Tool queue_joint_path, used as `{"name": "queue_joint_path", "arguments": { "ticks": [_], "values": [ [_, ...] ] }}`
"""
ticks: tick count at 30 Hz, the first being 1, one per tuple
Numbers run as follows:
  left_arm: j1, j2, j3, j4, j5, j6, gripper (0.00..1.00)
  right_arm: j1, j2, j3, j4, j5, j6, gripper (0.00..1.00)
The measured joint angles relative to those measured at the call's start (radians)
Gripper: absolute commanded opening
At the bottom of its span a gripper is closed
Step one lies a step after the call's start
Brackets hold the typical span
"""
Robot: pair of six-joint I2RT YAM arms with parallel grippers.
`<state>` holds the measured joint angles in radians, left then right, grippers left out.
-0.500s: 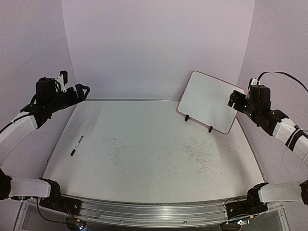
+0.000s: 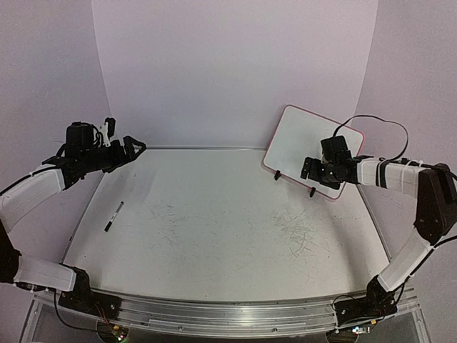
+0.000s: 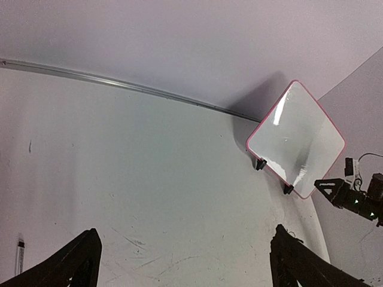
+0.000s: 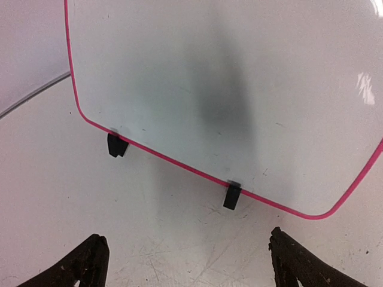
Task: Write a sentence on the whiteboard
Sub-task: Move the whiteboard to the center of the board.
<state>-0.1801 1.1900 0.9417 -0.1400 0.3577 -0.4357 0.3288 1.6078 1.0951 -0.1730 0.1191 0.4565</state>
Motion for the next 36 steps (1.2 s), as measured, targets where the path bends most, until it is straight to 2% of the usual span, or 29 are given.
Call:
{"name": "queue_joint_path", "arguments": {
  "ticks": [11,23,36],
  "values": [
    [-0.093,0.025,-0.048,-0.019,0.033,-0.028,0.99,0.006,0.12,0.006,0.016,-0.005,0.093,0.95],
    [-0.102,0.03,-0.068,-0.019,0.03,-0.039,0.99,0.004,0.189,0.024,0.047,0.031,0.145,0.96],
    [-0.102,0.017,-0.087,-0.02,0.024,-0.054,0.99,-0.017,0.334,0.118,0.041,0.076,0.226,0.81]
  ]
}}
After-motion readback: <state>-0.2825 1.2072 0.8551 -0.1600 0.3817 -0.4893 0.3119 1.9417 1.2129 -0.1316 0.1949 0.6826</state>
